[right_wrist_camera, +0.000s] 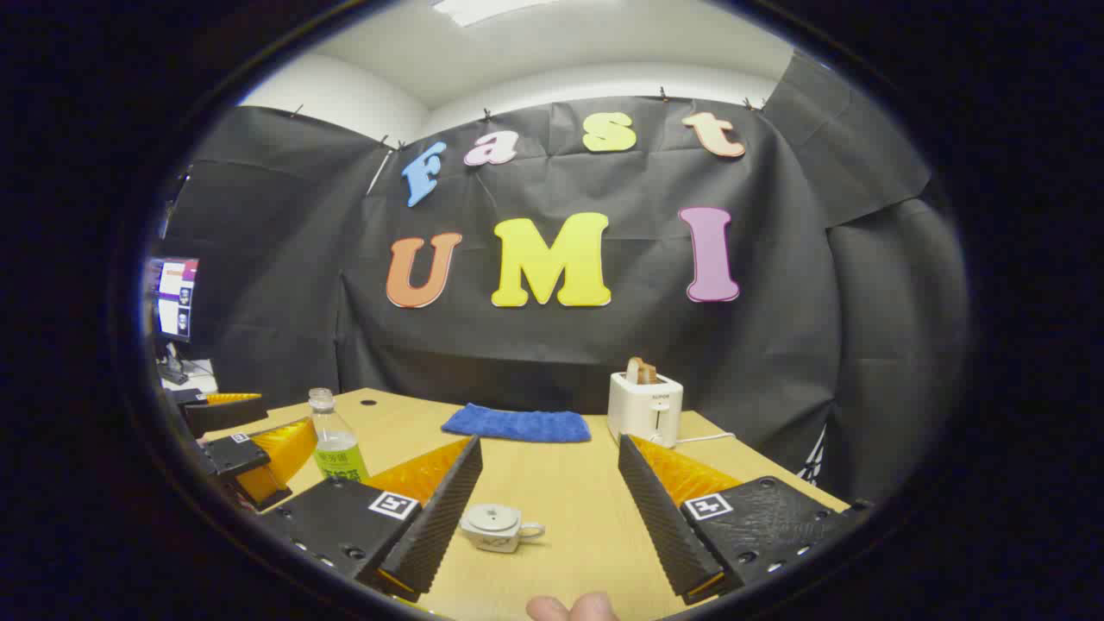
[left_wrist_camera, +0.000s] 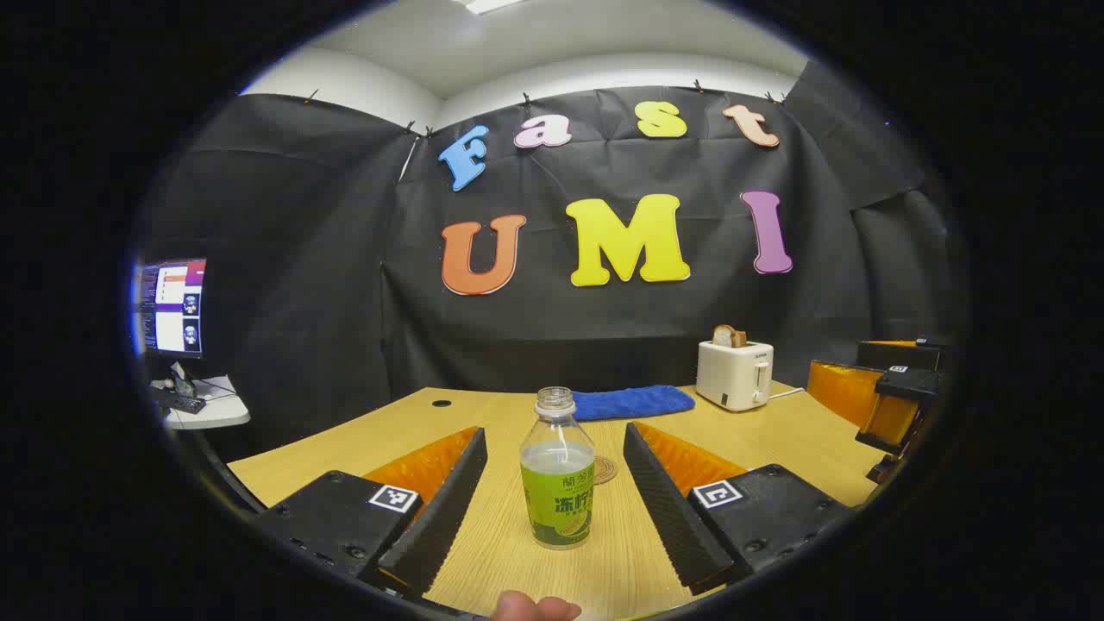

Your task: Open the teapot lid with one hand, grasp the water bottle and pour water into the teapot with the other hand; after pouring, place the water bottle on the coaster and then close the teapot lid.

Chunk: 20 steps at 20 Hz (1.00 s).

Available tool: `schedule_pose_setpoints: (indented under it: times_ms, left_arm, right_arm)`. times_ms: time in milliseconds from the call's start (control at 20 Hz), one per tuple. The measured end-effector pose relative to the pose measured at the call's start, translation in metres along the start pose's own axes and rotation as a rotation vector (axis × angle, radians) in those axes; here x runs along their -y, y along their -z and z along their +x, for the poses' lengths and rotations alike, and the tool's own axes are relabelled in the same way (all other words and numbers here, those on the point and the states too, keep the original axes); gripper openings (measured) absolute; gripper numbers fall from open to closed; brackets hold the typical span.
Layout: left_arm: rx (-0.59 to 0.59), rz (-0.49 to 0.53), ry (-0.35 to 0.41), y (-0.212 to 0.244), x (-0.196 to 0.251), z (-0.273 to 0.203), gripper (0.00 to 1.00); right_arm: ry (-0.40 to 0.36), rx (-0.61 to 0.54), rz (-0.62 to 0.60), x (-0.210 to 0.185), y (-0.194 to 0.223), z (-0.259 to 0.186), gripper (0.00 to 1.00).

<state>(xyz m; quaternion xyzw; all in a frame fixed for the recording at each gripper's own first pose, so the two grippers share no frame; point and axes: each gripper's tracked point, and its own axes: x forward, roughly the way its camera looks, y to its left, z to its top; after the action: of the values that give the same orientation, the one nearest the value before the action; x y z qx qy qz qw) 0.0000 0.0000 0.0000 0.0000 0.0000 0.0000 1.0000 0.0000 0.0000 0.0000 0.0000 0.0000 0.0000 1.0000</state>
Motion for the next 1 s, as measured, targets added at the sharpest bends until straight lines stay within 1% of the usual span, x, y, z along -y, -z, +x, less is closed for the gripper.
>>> schedule_pose_setpoints:
  times_ms: [350, 400, 600, 650, 800, 1000]
  left_arm:
    - [-0.023, 0.007, 0.005, 0.008, -0.003, 0.003, 0.99]
    - [-0.026, 0.013, 0.007, 0.009, -0.002, 0.003, 0.99]
    - [-0.021, 0.009, 0.006, 0.006, -0.003, 0.001, 0.99]
    - [-0.017, 0.008, 0.005, 0.005, -0.003, 0.001, 0.99]
    - [-0.017, 0.006, 0.004, 0.004, -0.004, 0.000, 0.99]
    - [-0.018, 0.003, -0.007, 0.003, -0.009, 0.000, 1.00]
  right_arm:
    - [-0.010, -0.020, -0.001, -0.009, 0.009, 0.002, 0.94]
    - [-0.011, -0.019, -0.001, -0.009, 0.009, 0.003, 0.95]
    - [-0.011, -0.022, -0.005, -0.011, 0.010, 0.003, 0.95]
    - [-0.013, -0.022, -0.008, -0.012, 0.012, 0.003, 0.97]
    - [-0.020, -0.032, -0.003, -0.017, 0.017, 0.007, 0.95]
    - [-0.041, -0.108, 0.007, -0.028, 0.050, 0.026, 0.95]
